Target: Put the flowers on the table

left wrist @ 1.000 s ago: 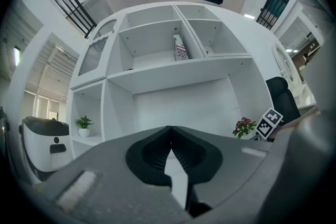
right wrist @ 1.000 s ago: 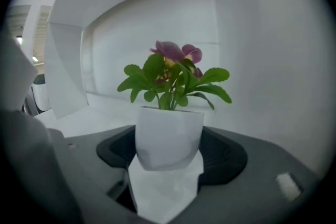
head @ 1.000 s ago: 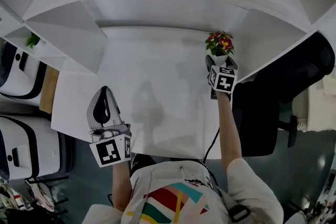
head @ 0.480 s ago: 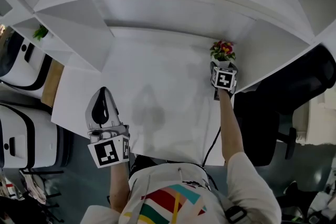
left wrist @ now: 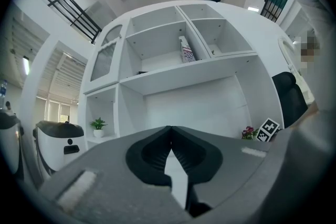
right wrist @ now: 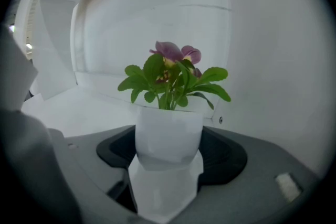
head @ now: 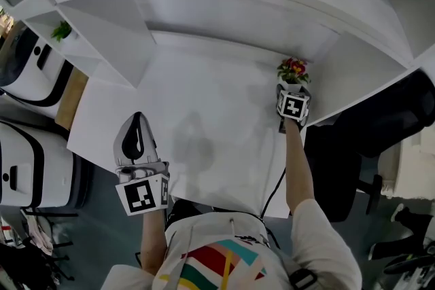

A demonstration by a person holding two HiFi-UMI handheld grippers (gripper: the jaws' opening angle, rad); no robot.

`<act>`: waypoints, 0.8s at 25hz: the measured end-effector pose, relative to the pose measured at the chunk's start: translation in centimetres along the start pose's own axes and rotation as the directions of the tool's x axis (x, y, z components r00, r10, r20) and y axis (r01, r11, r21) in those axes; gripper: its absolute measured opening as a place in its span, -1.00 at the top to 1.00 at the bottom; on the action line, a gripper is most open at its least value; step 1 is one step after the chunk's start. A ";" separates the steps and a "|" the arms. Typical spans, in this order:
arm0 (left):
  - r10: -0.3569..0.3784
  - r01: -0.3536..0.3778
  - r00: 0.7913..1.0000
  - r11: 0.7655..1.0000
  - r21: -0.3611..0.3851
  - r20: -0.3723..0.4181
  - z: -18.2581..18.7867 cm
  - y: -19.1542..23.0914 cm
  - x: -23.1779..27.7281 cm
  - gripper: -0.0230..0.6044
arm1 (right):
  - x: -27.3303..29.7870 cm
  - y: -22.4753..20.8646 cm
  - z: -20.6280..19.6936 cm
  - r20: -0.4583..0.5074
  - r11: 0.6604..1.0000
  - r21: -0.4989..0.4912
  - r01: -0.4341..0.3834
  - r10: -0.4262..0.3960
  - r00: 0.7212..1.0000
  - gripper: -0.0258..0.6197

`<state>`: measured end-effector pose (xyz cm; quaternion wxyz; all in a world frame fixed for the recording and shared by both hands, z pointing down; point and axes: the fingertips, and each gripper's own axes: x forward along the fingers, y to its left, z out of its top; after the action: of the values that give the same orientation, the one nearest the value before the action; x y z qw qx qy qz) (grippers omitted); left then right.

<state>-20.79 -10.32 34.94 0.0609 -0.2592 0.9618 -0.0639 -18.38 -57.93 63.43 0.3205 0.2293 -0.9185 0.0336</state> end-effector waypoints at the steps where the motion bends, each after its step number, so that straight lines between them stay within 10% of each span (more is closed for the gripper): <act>1: 0.001 -0.001 1.000 1.000 0.000 0.004 0.1 0.1 0.0 0.92 | 0.1 0.1 -0.2 -0.004 1.000 -0.001 -0.002 0.002 1.000 -0.15; 20: -0.008 0.008 1.000 1.000 -0.003 0.001 -0.2 0.0 -0.1 0.91 | -0.6 0.9 -2.6 -0.007 0.999 -0.034 0.012 -0.012 1.000 -0.15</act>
<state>-20.74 -10.30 35.15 0.0606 -0.2631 0.9608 -0.0627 -16.85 -56.35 65.20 0.3278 0.2292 -0.9164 0.0170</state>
